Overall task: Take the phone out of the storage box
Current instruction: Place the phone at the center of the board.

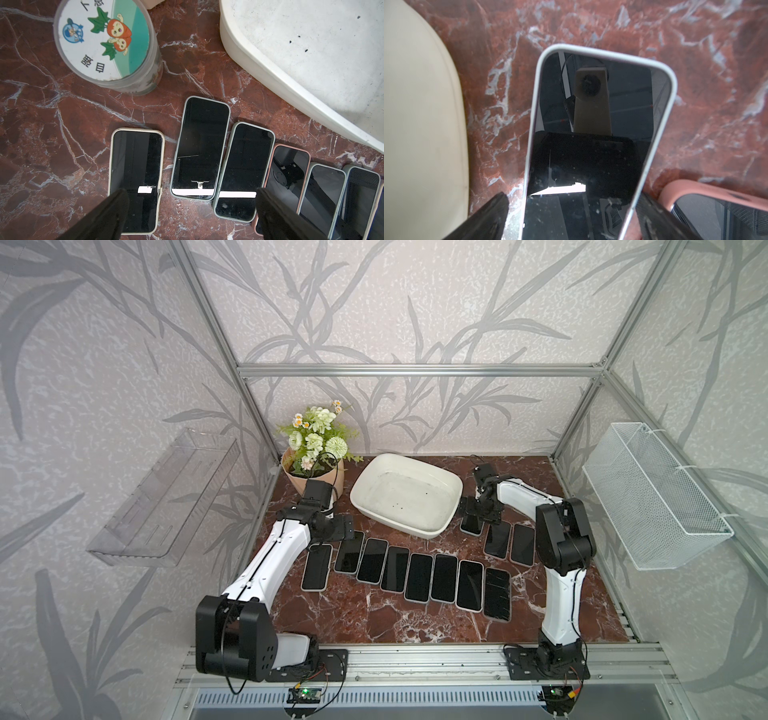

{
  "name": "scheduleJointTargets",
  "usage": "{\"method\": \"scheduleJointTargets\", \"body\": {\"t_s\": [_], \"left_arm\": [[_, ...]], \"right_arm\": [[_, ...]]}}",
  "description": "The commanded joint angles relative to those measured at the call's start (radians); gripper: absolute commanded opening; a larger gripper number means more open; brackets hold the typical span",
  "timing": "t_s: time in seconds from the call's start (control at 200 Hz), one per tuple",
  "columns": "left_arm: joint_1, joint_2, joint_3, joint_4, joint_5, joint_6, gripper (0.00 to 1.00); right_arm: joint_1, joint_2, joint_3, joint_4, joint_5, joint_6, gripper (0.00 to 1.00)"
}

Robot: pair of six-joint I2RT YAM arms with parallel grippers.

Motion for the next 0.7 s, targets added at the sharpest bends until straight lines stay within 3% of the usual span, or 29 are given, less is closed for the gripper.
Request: {"method": "scheduleJointTargets", "body": {"t_s": [0.0,0.445,0.695], "left_arm": [[0.001,-0.025,-0.021,0.014,-0.004,-0.009,1.0],[0.003,-0.064,-0.032,0.031,-0.031,-0.013,1.0],[0.002,-0.144,-0.051,0.099,-0.031,-0.016,1.0]], "right_arm": [[-0.017,-0.044,-0.015,-0.017,-0.006,-0.006,0.99],[-0.106,-0.136,-0.058,-0.012,-0.04,-0.002,0.99],[-0.143,-0.272,-0.073,-0.015,-0.056,-0.027,0.99]]}}
